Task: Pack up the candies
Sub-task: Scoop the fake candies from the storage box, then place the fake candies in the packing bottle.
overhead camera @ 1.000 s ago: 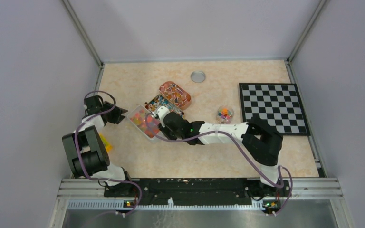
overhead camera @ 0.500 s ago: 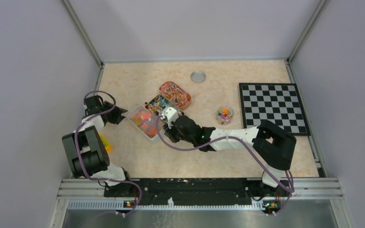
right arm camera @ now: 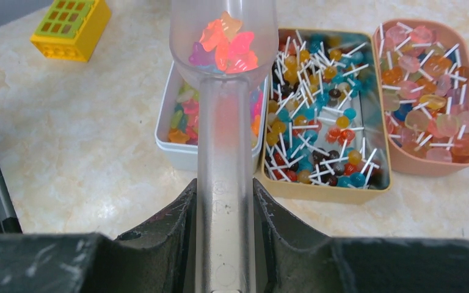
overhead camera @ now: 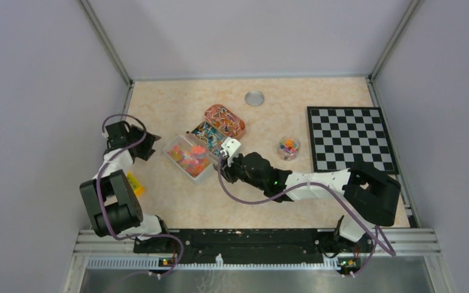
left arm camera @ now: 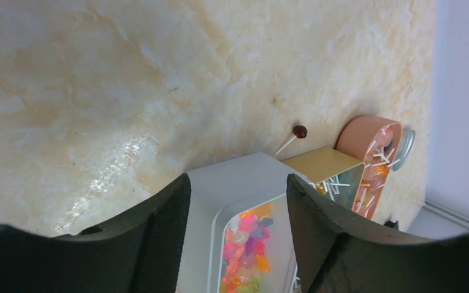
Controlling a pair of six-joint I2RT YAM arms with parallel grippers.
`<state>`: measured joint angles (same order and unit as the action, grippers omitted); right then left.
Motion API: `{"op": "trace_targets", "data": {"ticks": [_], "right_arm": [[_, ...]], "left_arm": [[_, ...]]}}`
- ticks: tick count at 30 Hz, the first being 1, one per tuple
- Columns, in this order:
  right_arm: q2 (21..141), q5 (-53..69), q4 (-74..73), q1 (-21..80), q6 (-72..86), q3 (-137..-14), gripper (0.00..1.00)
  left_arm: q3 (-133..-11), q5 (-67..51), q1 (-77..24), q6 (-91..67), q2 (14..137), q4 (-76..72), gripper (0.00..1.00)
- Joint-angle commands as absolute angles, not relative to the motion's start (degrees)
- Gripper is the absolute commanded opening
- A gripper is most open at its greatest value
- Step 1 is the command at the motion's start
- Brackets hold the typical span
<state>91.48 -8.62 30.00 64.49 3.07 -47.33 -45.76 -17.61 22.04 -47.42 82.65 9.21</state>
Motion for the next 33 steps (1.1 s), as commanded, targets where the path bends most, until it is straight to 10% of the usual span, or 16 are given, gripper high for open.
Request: {"op": "trace_targets", "data": {"ticks": [1,4,33], "right_arm": [[86.5,-11.8,33.5,65.1,2.4,-47.9,0.0],[83.7,-14.7,31.2,65.1,2.5,-47.7,0.0],[59.5,-40.3,-43.0,60.3,34.4,-55.9,0.0]], "left_arm": [[-48.6,-16.1,22.1,-45.3,80.0,10.5,0.81],[-49.4,-15.7,21.9,-44.5,78.7,11.5,0.99],[-54.9,-26.7,-1.8,-30.8,66.9,12.2,0.99]]}}
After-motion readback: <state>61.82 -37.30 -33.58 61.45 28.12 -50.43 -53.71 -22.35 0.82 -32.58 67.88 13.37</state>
